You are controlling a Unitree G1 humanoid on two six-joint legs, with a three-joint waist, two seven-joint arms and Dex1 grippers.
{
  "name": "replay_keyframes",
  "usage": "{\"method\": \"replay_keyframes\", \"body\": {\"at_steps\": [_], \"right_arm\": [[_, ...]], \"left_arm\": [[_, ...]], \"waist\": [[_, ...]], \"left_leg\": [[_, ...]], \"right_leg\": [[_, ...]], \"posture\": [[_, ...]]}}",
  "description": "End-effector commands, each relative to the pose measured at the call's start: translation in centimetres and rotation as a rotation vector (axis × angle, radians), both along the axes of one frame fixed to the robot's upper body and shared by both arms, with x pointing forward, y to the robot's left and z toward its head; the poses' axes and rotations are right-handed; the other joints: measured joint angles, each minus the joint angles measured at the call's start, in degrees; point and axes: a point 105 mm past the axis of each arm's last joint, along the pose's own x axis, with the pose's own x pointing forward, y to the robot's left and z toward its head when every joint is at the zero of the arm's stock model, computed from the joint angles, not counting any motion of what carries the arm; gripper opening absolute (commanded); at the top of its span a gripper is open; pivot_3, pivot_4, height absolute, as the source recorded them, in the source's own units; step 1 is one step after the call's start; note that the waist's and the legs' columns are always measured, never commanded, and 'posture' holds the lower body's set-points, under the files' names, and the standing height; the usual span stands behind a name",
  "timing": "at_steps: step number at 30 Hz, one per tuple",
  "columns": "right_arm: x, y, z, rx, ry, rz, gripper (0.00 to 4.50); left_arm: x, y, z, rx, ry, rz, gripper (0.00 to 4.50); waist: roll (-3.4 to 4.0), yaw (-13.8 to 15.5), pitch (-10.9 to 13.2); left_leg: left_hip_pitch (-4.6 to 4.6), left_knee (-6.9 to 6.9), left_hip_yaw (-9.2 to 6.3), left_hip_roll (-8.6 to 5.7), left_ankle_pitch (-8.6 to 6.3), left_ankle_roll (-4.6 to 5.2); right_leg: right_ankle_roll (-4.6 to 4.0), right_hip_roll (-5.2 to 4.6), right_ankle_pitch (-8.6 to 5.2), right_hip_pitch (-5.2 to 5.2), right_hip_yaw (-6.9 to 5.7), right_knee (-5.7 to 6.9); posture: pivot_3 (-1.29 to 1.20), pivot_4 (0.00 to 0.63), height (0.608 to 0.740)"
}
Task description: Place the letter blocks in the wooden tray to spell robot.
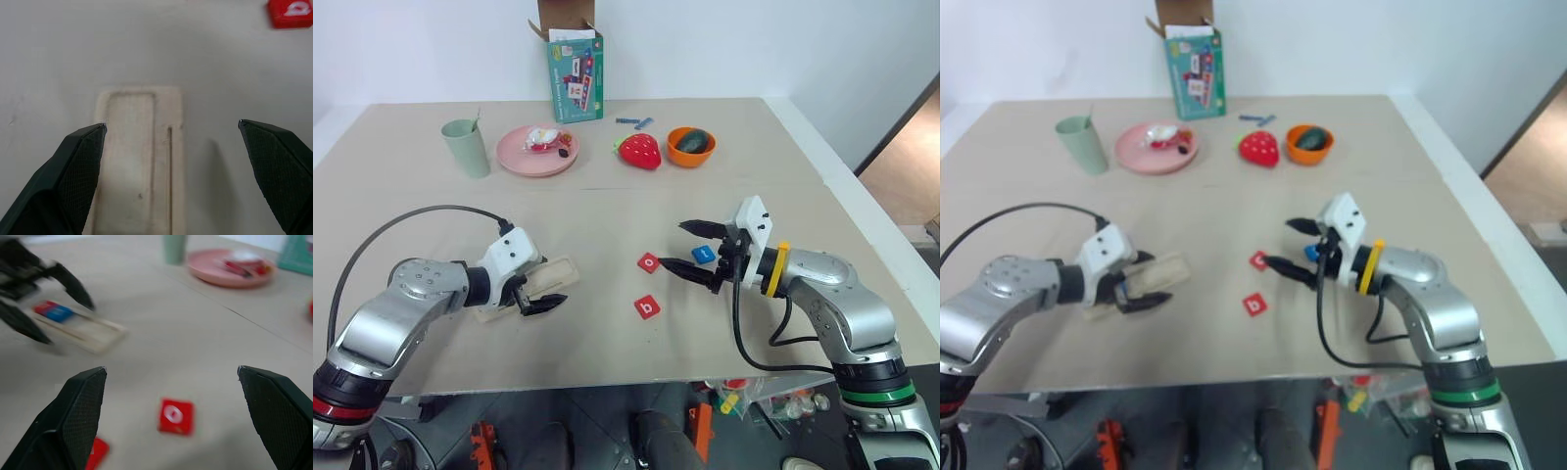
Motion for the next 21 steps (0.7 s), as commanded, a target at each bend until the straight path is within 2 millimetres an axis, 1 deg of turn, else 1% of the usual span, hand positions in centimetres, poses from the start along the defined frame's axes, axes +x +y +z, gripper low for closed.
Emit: {"method": "replay_keyframes", "body": {"at_steps": [1, 5, 9, 12, 15, 18, 21], "right_arm": [[-0.2, 1.1, 1.4, -0.007, -0.077, 0.047, 4.44], [0.2, 1.5, 1.5, -0.009, -0.095, 0.049, 4.44], [0.5, 1.8, 1.4, -0.01, -0.102, 0.049, 4.44], [0.6, 2.0, 1.4, -0.009, -0.104, 0.05, 4.44], [0.7, 2.1, 1.3, -0.009, -0.108, 0.049, 4.44], [0.6, 2.4, 1.4, 0.021, -0.102, 0.068, 4.44], [0.4, 2.7, 1.5, 0.024, -0.108, 0.102, 4.44]], "left_arm": [[-0.3, -0.3, 0.6, 0.005, -0.007, -0.002, 4.5], [-0.5, -0.4, -0.1, 0.009, 0.011, 0.003, 4.5], [-0.8, -0.6, -0.4, 0.016, 0.021, -0.011, 4.5], [-0.7, -0.2, -1.0, 0.033, 0.04, 0.016, 4.5], [-0.8, -0.4, -1.3, 0.013, 0.067, 0.014, 4.5], [-1.1, -0.6, -1.8, 0.016, 0.104, -0.006, 4.5], [-0.8, -0.6, -2.2, 0.027, 0.112, -0.007, 4.5]], "waist": [[0.0, 0.0, 0.0], [0.0, 0.0, 0.0], [0.0, 0.0, 0.0], [0.0, 0.0, 0.0], [0.0, 0.1, 0.0], [0.0, 0.0, 0.0], [0.0, 0.1, 0.0]], "left_leg": [[-0.02, 0.09, 0.01, -0.01, 0.0, 0.0], [-0.07, 0.31, 0.01, 0.0, 0.0, 0.0], [-0.06, 0.45, -0.01, 0.03, 0.0, 0.0], [-0.06, 0.54, 0.0, 0.03, 0.0, 0.0], [-0.07, 0.61, 0.0, 0.03, 0.0, 0.0], [-0.06, 0.65, 0.0, 0.02, 0.0, 0.0], [-0.06, 0.67, 0.0, 0.02, 0.01, 0.0]], "right_leg": [[0.18, -0.01, -0.1, 0.01, 0.0, 0.0], [0.34, -0.01, -0.11, 0.03, -0.01, 0.01], [0.34, 0.02, -0.03, 0.07, -0.04, 0.03], [0.34, 0.02, -0.01, 0.08, -0.04, 0.09], [0.35, 0.02, 0.0, 0.08, -0.03, 0.15], [0.36, 0.02, 0.01, 0.09, -0.04, 0.19], [0.36, 0.02, 0.01, 0.09, -0.04, 0.24]], "posture": [[0.0, 0.15, 0.74], [0.0, 0.15, 0.74], [0.0, 0.15, 0.74], [0.0, 0.15, 0.74], [0.0, 0.15, 0.74], [0.0, 0.15, 0.74], [0.0, 0.15, 0.74]]}}
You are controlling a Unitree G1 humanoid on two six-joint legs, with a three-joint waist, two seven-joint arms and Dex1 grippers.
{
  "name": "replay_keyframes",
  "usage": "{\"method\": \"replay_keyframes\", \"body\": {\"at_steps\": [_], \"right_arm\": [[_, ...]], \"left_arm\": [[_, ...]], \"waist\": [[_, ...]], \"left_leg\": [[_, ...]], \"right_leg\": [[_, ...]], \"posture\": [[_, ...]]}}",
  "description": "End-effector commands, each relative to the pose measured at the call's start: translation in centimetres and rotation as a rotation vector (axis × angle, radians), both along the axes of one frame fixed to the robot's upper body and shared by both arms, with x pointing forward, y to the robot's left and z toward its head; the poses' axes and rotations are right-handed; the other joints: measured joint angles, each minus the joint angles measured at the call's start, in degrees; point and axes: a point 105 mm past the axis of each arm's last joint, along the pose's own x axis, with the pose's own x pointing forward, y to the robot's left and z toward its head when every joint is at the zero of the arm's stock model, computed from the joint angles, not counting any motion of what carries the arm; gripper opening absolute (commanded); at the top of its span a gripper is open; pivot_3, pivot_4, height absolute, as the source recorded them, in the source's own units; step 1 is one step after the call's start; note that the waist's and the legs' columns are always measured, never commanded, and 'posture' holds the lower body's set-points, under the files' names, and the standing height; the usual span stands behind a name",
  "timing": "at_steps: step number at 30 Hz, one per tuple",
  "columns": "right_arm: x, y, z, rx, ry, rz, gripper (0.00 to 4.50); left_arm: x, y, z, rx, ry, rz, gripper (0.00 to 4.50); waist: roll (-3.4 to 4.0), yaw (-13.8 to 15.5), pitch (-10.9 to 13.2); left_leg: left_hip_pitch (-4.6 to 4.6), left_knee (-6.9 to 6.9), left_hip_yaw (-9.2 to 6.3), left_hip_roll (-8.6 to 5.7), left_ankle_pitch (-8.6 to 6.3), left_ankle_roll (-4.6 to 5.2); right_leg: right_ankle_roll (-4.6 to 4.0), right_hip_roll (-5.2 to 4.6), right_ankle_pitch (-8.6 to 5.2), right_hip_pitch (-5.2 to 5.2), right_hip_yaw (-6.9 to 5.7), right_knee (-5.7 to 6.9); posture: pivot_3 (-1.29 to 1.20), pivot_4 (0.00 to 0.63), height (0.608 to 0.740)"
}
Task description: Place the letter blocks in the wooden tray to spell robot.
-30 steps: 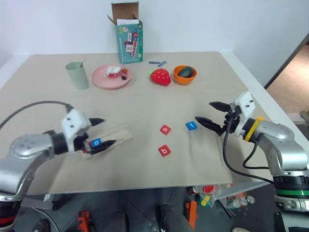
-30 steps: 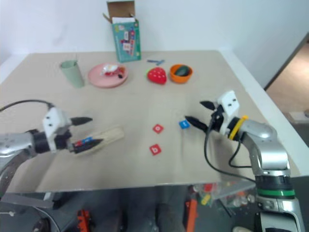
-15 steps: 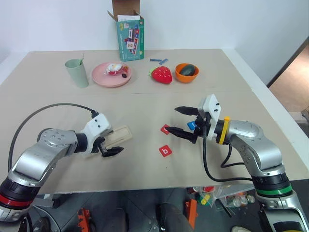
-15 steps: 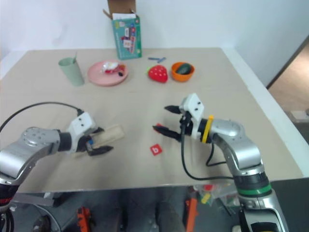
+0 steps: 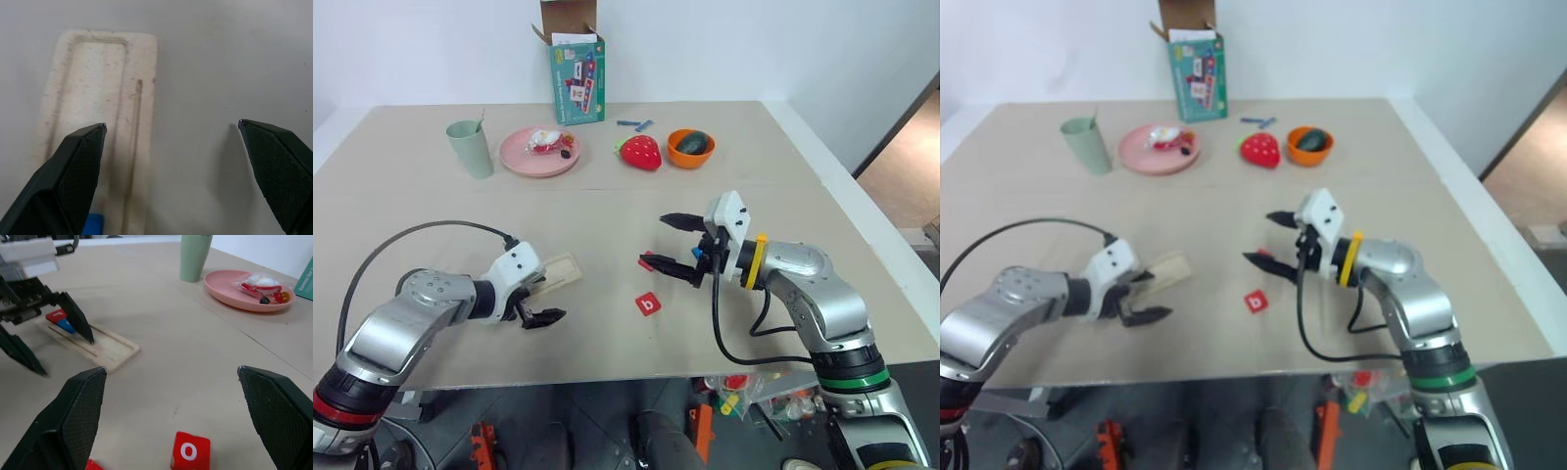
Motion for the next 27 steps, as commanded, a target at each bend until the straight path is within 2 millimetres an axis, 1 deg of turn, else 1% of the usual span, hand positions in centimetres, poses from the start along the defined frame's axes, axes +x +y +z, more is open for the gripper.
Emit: {"method": "replay_keyframes", "body": {"at_steps": [1, 3, 4, 5, 9, 10, 15, 16, 20, 23, 27], "right_arm": [[-0.4, 0.5, 1.4, 0.013, -0.06, 0.058, 4.44], [-0.9, 0.7, 1.4, 0.014, -0.056, 0.108, 4.44], [-1.6, 0.9, 1.4, 0.014, -0.047, 0.162, 4.44], [-2.1, 1.0, 1.3, 0.01, -0.042, 0.204, 4.5], [-3.2, 1.1, 0.9, -0.011, -0.03, 0.286, 4.5], [-3.3, 1.0, 0.8, -0.02, -0.032, 0.296, 4.5], [-2.8, 0.6, 0.8, -0.025, -0.074, 0.263, 4.5], [-2.7, 0.6, 0.8, -0.025, -0.077, 0.255, 4.5], [-2.3, 0.3, 0.6, -0.028, -0.087, 0.232, 4.5], [-2.1, 0.3, 0.6, -0.027, -0.091, 0.222, 4.5], [-1.7, 0.1, 0.7, -0.015, -0.1, 0.196, 4.5]], "left_arm": [[0.1, -0.3, -0.2, 0.007, 0.011, -0.02, 4.5], [0.2, -0.4, -0.2, 0.008, 0.025, -0.031, 4.5], [0.2, -0.5, -0.3, 0.01, 0.037, -0.036, 4.5], [0.2, -0.5, -0.3, 0.011, 0.046, -0.038, 3.95], [0.4, -0.5, -0.5, 0.022, 0.071, -0.055, 2.67], [0.4, -0.5, -0.6, 0.025, 0.075, -0.06, 2.25], [0.6, -0.6, -0.5, 0.041, 0.078, -0.084, 0.65], [0.6, -0.6, -0.5, 0.043, 0.077, -0.09, 0.45], [0.7, -1.2, 0.2, 0.064, 0.039, -0.167, 0.45], [0.7, -1.6, 0.4, 0.082, 0.024, -0.211, 0.45], [0.7, -2.6, 0.5, 0.129, -0.011, -0.312, 0.45]], "waist": [[0.0, 0.0, 0.0], [0.0, 0.0, 0.0], [0.0, 0.0, 0.0], [0.0, 0.0, 0.0], [0.0, 0.0, 0.0], [0.0, 0.0, 0.0], [0.0, 0.0, 0.0], [0.01, 0.0, 0.0], [0.01, 0.0, 0.0], [0.01, 0.0, 0.0], [0.01, 0.0, 0.0]], "left_leg": [[0.0, 0.01, 0.0, -0.01, 0.0, 0.0], [0.01, 0.04, 0.0, -0.01, 0.0, 0.0], [0.02, 0.05, 0.0, -0.01, 0.0, 0.0], [0.05, 0.06, 0.0, -0.02, 0.0, 0.0], [0.09, 0.07, 0.0, -0.02, 0.0, 0.0], [0.09, 0.07, 0.0, -0.02, 0.0, 0.0], [0.09, 0.07, 0.0, -0.02, 0.0, 0.0], [0.09, 0.07, 0.0, -0.02, 0.0, 0.0], [0.14, 0.12, 0.0, -0.04, 0.01, 0.0], [0.14, 0.14, 0.0, -0.05, 0.01, -0.02], [0.14, 0.14, 0.01, -0.05, 0.02, -0.02]], "right_leg": [[0.0, 0.0, 0.0, 0.0, 0.0, 0.02], [0.0, 0.0, 0.0, 0.01, 0.0, 0.05], [0.01, 0.0, 0.01, 0.02, 0.0, 0.05], [0.01, 0.0, 0.01, 0.05, 0.0, 0.06], [0.02, 0.0, 0.01, 0.09, 0.0, 0.06], [0.02, 0.0, 0.01, 0.09, 0.0, 0.06], [0.02, 0.0, 0.0, 0.09, 0.0, 0.06], [0.02, 0.0, 0.0, 0.09, 0.01, 0.06], [0.02, 0.0, 0.0, 0.1, 0.01, 0.18], [0.02, 0.0, 0.0, 0.1, 0.02, 0.22], [0.01, 0.0, -0.01, 0.09, 0.02, 0.25]], "posture": [[0.0, 0.15, 0.74], [0.0, 0.15, 0.74], [0.0, 0.15, 0.74], [0.0, 0.15, 0.74], [0.0, 0.15, 0.74], [0.0, 0.15, 0.74], [0.0, 0.15, 0.74], [0.0, 0.15, 0.74], [0.0, 0.15, 0.74], [0.0, 0.15, 0.74], [0.0, 0.15, 0.74]]}}
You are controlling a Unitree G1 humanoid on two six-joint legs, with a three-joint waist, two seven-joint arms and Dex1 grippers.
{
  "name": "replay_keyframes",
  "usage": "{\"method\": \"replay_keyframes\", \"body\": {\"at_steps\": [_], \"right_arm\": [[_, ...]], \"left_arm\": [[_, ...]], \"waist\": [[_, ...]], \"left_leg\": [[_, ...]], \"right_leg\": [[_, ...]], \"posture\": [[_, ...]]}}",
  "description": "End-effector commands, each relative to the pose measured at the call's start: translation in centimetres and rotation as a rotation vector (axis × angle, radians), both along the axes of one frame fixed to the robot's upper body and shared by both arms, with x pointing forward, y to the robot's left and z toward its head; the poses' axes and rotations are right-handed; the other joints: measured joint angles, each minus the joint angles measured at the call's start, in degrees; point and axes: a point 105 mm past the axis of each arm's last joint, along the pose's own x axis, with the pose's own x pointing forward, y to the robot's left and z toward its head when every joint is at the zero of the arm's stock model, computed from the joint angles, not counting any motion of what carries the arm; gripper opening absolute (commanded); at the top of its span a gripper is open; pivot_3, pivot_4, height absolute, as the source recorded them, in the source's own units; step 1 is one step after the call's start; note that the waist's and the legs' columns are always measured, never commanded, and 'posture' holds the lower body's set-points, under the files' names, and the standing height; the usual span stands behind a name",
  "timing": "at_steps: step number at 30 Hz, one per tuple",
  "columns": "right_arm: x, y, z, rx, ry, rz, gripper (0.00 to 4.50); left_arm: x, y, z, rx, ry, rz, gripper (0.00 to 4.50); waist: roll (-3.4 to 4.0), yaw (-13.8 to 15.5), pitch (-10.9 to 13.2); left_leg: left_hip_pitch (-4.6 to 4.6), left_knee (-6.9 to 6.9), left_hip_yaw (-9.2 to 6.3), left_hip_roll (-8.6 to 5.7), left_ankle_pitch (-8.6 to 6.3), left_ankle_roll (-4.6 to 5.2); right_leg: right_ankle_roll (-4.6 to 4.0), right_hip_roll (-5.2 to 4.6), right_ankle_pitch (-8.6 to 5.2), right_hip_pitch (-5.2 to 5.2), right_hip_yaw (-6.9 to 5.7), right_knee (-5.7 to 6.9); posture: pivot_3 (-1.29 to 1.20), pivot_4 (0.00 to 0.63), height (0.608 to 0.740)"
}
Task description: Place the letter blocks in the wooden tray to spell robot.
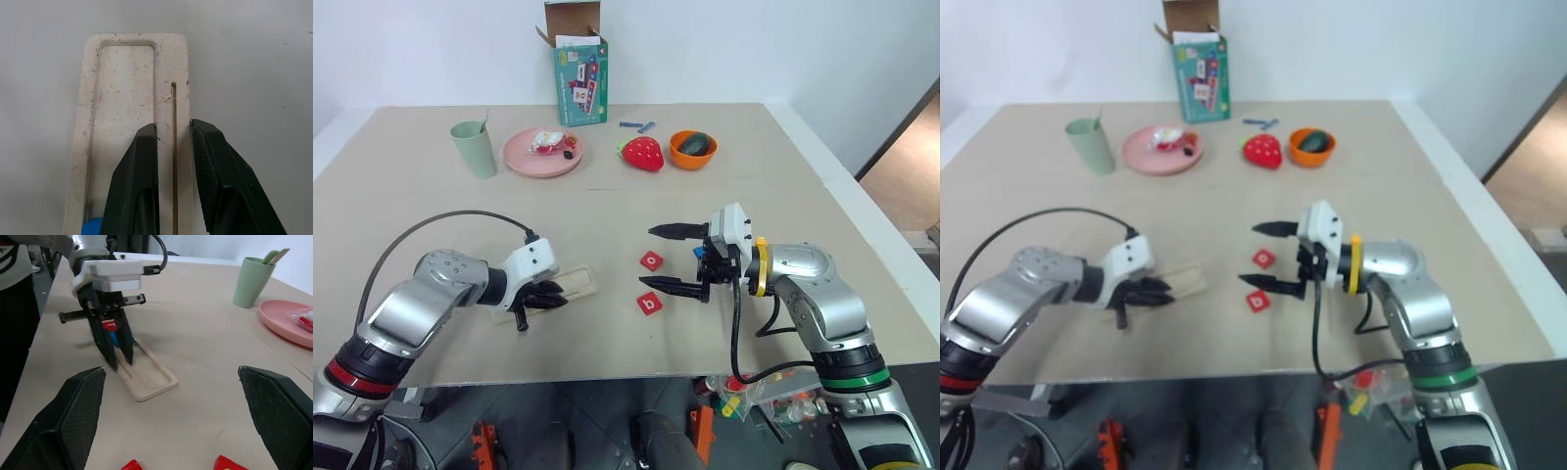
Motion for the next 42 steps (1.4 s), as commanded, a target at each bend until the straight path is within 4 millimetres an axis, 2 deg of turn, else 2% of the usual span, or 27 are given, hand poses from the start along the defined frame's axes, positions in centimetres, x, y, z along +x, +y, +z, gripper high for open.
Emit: {"method": "replay_keyframes", "body": {"at_steps": [1, 6, 18, 32, 42], "right_arm": [[0.3, -0.2, 0.7, 0.019, -0.04, -0.022, 4.5], [0.7, -0.3, 0.7, 0.019, -0.05, -0.041, 4.5], [1.0, -0.3, 0.7, 0.021, -0.051, -0.07, 4.5], [0.9, -0.6, 0.5, 0.021, -0.046, -0.083, 4.5], [0.9, -0.5, 0.4, 0.018, -0.04, -0.07, 4.5]], "left_arm": [[-0.1, -1.2, 0.3, 0.03, -0.036, -0.108, 0.45], [0.2, -2.6, 0.1, 0.075, -0.055, -0.216, 0.45], [1.9, -5.2, 0.4, 0.108, -0.095, -0.343, 0.45], [2.6, -5.9, 0.5, 0.077, -0.079, -0.265, 0.45], [1.9, -6.6, 0.4, 0.066, -0.072, -0.29, 0.45]], "waist": [[0.0, 0.0, 0.0], [0.0, 0.0, 0.0], [0.0, 0.1, 0.0], [0.0, 0.1, 0.0], [0.0, 0.1, 0.0]], "left_leg": [[0.0, 0.0, 0.0, 0.0, 0.0, 0.0], [-0.01, 0.01, 0.0, -0.02, 0.0, 0.0], [0.0, 0.07, 0.0, -0.06, 0.02, 0.03], [0.04, 0.11, 0.0, -0.06, 0.05, 0.08], [0.05, 0.12, -0.02, -0.07, 0.07, 0.11]], "right_leg": [[0.0, 0.01, 0.0, 0.0, 0.0, 0.0], [0.0, 0.0, -0.01, -0.01, 0.02, 0.05], [0.0, 0.01, -0.01, -0.01, 0.04, 0.13], [0.01, 0.0, 0.0, 0.01, 0.06, 0.19], [0.02, 0.0, 0.02, 0.02, 0.05, 0.2]], "posture": [[0.0, 0.15, 0.74], [0.0, 0.15, 0.74], [0.0, 0.15, 0.74], [0.0, 0.15, 0.74], [0.0, 0.15, 0.74]]}}
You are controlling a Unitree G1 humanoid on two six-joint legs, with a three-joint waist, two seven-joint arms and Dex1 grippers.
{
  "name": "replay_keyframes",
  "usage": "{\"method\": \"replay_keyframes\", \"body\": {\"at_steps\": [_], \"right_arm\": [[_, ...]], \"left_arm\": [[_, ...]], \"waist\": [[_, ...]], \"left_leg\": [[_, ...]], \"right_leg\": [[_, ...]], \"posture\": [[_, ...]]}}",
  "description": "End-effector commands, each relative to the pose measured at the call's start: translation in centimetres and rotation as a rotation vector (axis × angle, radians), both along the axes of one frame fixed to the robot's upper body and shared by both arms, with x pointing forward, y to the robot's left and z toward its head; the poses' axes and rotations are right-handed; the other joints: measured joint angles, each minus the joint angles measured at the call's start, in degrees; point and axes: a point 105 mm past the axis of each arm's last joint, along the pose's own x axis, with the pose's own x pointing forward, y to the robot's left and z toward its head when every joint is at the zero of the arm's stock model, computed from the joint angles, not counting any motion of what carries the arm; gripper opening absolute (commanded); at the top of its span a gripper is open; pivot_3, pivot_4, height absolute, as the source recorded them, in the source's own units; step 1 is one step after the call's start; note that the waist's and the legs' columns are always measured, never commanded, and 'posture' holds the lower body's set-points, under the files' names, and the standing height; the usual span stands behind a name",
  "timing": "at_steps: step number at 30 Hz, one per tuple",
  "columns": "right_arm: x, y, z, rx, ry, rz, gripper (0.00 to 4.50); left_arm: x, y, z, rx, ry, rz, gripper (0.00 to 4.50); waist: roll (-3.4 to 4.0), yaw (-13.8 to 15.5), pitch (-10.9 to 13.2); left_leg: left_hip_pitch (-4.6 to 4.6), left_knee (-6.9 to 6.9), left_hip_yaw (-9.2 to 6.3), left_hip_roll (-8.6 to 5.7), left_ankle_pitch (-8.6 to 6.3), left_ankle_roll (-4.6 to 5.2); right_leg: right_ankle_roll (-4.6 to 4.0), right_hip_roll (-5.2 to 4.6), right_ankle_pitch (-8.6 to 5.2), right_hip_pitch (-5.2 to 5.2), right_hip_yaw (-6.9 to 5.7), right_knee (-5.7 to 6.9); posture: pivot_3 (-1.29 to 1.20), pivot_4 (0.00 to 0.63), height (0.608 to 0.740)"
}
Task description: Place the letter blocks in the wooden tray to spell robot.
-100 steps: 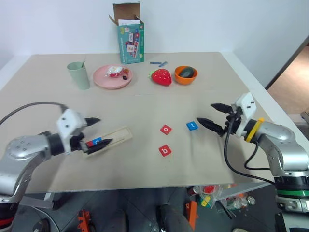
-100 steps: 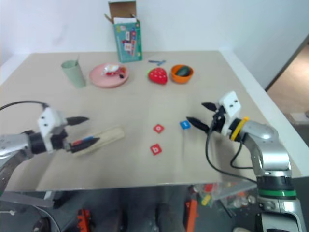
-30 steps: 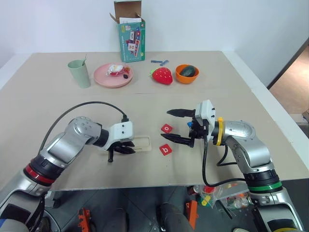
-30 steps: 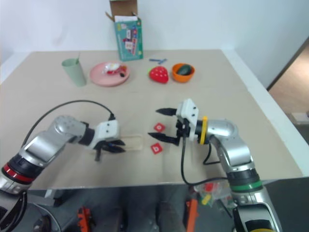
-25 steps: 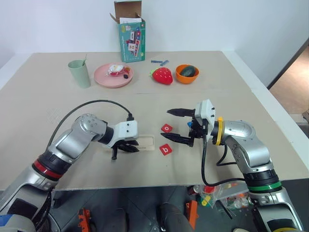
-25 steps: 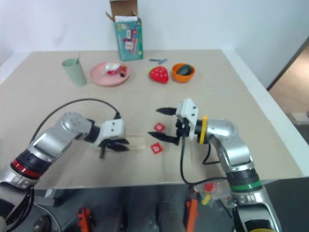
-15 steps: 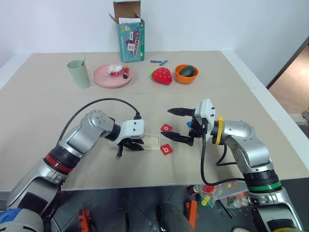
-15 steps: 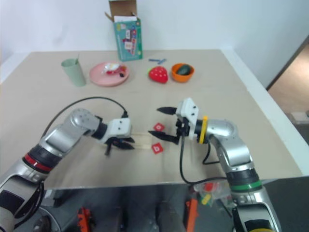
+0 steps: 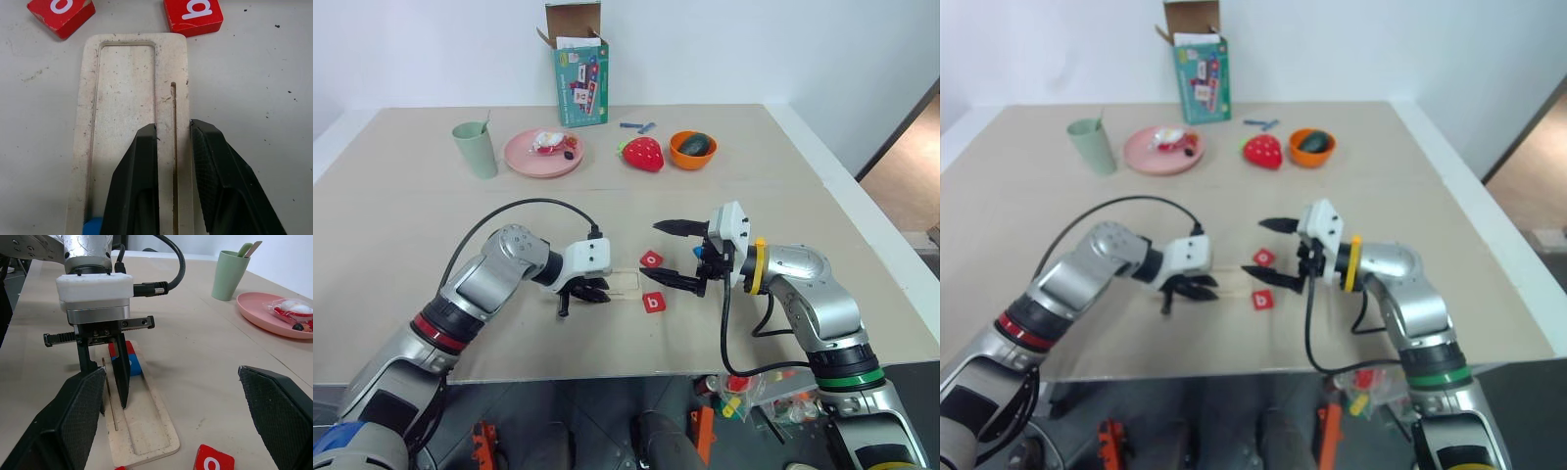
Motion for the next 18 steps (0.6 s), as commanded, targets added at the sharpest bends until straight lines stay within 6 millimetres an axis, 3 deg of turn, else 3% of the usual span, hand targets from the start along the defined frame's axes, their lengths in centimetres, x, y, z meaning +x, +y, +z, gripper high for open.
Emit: {"method": "replay_keyframes", "body": {"at_steps": [1, 5, 10, 13, 16, 18], "right_arm": [[-0.2, 0.0, 0.9, 0.005, -0.038, 0.015, 4.5], [-0.2, 0.0, 0.8, 0.0, -0.035, 0.018, 4.5], [-0.2, -0.9, 0.4, -0.056, -0.022, 0.022, 4.5], [-0.1, -1.7, -0.2, -0.14, -0.036, 0.04, 4.5], [-0.1, -2.5, -1.3, -0.249, -0.046, 0.079, 4.5], [-0.1, -2.6, -1.9, -0.288, -0.037, 0.11, 4.5]], "left_arm": [[-0.3, -0.4, 0.4, -0.01, -0.002, -0.006, 1.48], [-0.3, -0.3, 1.5, -0.03, -0.02, -0.001, 2.77], [-1.1, 0.8, 5.0, -0.121, -0.045, -0.005, 4.48], [-2.5, 1.3, 6.6, -0.223, -0.001, -0.028, 4.48], [-4.5, 2.0, 8.3, -0.443, 0.052, -0.048, 4.48], [-5.6, 2.7, 7.9, -0.525, 0.054, -0.024, 4.48]], "waist": [[0.0, 0.0, 0.0], [0.0, 0.0, 0.0], [0.0, -0.1, 0.0], [0.0, -0.1, 0.0], [0.01, -0.3, 0.0], [0.02, -0.4, 0.0]], "left_leg": [[0.0, 0.0, 0.0, 0.0, 0.0, 0.0], [-0.03, 0.0, 0.01, 0.01, 0.0, 0.0], [-0.08, -0.01, 0.01, 0.02, 0.0, 0.0], [-0.06, -0.02, 0.02, 0.04, 0.0, 0.0], [-0.03, -0.05, 0.07, 0.06, 0.0, 0.01], [-0.03, -0.06, 0.08, 0.08, -0.01, 0.01]], "right_leg": [[0.0, 0.0, 0.0, 0.0, 0.0, 0.0], [0.0, 0.01, 0.0, -0.03, 0.0, 0.0], [0.0, 0.02, 0.0, -0.08, 0.0, 0.0], [-0.01, 0.02, -0.01, -0.09, 0.0, 0.0], [-0.01, 0.01, -0.03, -0.09, 0.02, 0.0], [-0.03, 0.01, -0.04, -0.1, 0.02, 0.0]], "posture": [[0.0, 0.15, 0.74], [0.0, 0.15, 0.74], [0.0, 0.15, 0.74], [0.0, 0.15, 0.74], [0.0, 0.15, 0.74], [0.0, 0.15, 0.74]]}}
